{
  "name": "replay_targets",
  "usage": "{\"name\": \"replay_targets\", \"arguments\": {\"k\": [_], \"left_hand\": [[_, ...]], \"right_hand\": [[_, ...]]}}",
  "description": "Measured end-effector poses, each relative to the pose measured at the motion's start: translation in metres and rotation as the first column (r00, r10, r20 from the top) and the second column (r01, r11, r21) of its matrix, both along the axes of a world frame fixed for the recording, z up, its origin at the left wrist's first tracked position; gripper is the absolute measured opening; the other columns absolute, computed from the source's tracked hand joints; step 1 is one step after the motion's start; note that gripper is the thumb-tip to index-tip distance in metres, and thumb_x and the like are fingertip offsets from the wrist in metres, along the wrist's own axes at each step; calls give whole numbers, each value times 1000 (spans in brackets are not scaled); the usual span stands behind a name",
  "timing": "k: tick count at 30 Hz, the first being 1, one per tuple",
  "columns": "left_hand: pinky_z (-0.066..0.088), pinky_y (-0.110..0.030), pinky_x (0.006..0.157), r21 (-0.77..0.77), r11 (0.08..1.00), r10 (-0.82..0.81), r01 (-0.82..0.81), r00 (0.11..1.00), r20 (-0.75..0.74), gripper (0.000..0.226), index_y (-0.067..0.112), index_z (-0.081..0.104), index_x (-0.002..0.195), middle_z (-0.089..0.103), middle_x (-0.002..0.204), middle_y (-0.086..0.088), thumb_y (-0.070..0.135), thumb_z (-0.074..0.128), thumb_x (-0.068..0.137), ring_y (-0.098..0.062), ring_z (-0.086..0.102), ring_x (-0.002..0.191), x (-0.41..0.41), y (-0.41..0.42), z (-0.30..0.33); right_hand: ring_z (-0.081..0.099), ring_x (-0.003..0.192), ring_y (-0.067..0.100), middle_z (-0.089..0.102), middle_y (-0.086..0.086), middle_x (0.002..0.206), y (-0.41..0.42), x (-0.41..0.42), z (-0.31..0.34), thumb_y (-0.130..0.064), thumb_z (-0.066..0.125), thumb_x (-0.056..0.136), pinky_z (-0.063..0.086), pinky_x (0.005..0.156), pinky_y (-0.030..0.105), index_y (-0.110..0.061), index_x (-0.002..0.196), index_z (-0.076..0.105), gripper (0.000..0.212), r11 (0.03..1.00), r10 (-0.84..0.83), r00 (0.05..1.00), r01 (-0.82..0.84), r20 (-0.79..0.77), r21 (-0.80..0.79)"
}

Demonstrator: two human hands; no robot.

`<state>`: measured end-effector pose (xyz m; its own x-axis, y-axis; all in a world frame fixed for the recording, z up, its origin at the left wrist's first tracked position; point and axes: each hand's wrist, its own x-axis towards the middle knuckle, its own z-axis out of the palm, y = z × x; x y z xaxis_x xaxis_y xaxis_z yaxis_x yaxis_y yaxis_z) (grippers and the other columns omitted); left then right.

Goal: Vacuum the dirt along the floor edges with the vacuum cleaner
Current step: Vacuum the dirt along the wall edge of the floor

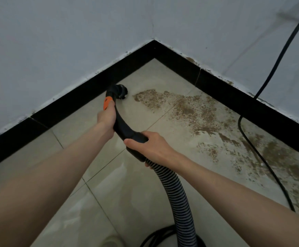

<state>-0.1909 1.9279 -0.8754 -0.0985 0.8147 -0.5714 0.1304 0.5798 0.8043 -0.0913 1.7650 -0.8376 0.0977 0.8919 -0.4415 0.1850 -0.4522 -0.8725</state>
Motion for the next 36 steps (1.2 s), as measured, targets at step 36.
{"name": "replay_targets", "arguments": {"k": [36], "left_hand": [[44, -27, 57, -73, 922, -384, 381, 923, -35, 56, 8, 46, 113, 53, 87, -5, 60, 37, 94, -17, 54, 75, 97, -32, 0]], "right_hand": [[57, 38, 12, 65, 0, 71, -40, 55, -15, -50, 70, 81, 44, 39, 20, -21, 86, 60, 31, 964, -263, 964, 264, 45, -39]]}}
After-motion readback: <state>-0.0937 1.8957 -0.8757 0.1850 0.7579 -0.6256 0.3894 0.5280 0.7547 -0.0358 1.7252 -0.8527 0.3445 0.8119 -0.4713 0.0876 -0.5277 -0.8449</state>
